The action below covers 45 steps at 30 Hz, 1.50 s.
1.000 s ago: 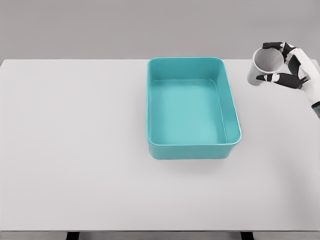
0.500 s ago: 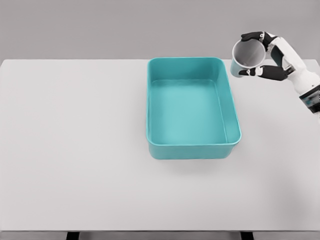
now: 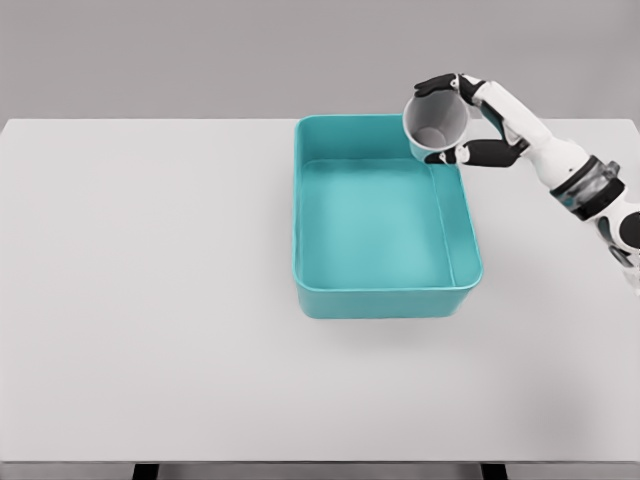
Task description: Put the paper cup into the basket with your right arm
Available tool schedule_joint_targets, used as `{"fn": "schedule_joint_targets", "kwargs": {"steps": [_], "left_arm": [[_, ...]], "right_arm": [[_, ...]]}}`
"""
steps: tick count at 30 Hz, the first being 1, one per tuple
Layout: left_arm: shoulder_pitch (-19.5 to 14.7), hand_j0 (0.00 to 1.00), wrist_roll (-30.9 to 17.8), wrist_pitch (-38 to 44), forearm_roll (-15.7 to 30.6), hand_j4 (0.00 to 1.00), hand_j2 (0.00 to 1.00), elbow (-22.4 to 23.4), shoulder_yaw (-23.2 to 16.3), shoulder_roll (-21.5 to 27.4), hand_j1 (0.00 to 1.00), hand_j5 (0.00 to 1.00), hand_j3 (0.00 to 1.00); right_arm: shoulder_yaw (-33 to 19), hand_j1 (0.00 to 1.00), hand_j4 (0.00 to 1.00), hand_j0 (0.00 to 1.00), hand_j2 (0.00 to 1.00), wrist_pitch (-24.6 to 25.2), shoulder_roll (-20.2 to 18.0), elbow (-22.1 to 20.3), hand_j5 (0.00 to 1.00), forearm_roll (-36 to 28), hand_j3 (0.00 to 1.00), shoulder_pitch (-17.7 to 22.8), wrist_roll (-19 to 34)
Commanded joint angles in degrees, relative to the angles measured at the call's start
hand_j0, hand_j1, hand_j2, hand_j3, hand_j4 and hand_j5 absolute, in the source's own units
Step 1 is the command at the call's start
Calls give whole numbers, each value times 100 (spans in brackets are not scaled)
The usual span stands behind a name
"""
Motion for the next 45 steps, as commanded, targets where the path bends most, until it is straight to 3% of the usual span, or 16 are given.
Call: {"fn": "schedule_joint_targets", "kwargs": {"steps": [1, 7, 11, 19, 25, 27, 30, 33, 35, 43, 45], "left_arm": [[-9, 100, -1, 5, 0, 100, 100, -3, 0, 0, 100, 100, 100], [0, 100, -1, 5, 0, 100, 100, -3, 0, 0, 100, 100, 100], [0, 100, -1, 5, 8, 100, 100, -3, 0, 0, 100, 100, 100], [0, 100, -1, 5, 0, 100, 100, -3, 0, 0, 100, 100, 100], [0, 100, -1, 5, 0, 100, 100, 6, 0, 0, 100, 100, 100], [0, 100, -1, 5, 0, 100, 100, -3, 0, 0, 100, 100, 100], [0, 100, -1, 5, 0, 100, 100, -3, 0, 0, 100, 100, 100], [0, 100, -1, 5, 8, 100, 100, -3, 0, 0, 100, 100, 100], [0, 100, -1, -4, 0, 100, 100, -3, 0, 0, 100, 100, 100], [0, 100, -1, 5, 0, 100, 100, -3, 0, 0, 100, 100, 100], [-9, 100, -1, -4, 0, 100, 100, -3, 0, 0, 100, 100, 100]], "right_arm": [[66, 79, 79, 79, 79, 3, 83, -6, 79, 16, 79, 0, -2], [128, 87, 87, 87, 87, 3, 215, -6, 87, 147, 87, -26, -2], [128, 100, 100, 100, 100, 3, 215, -6, 100, 314, 100, -88, -2], [119, 100, 100, 100, 100, 3, 145, 11, 100, 358, 100, -264, -11], [110, 100, 100, 100, 100, 3, -119, 20, 100, 367, 100, -457, -2], [110, 100, 100, 100, 100, 3, -128, 38, 100, 613, 100, -457, -2], [84, 100, 100, 100, 100, 3, -549, 29, 100, 1413, 100, -545, -11], [154, 100, 100, 100, 100, 3, -1313, 11, 100, 2053, 100, -624, 42], [497, 100, 100, 100, 100, 3, -1850, -6, 100, 2274, 100, -615, 33], [620, 100, 100, 100, 100, 3, -1930, 20, 100, 2362, 100, -563, 42], [752, 100, 100, 100, 100, 3, -1938, 11, 100, 2669, 100, -571, 60]]}}
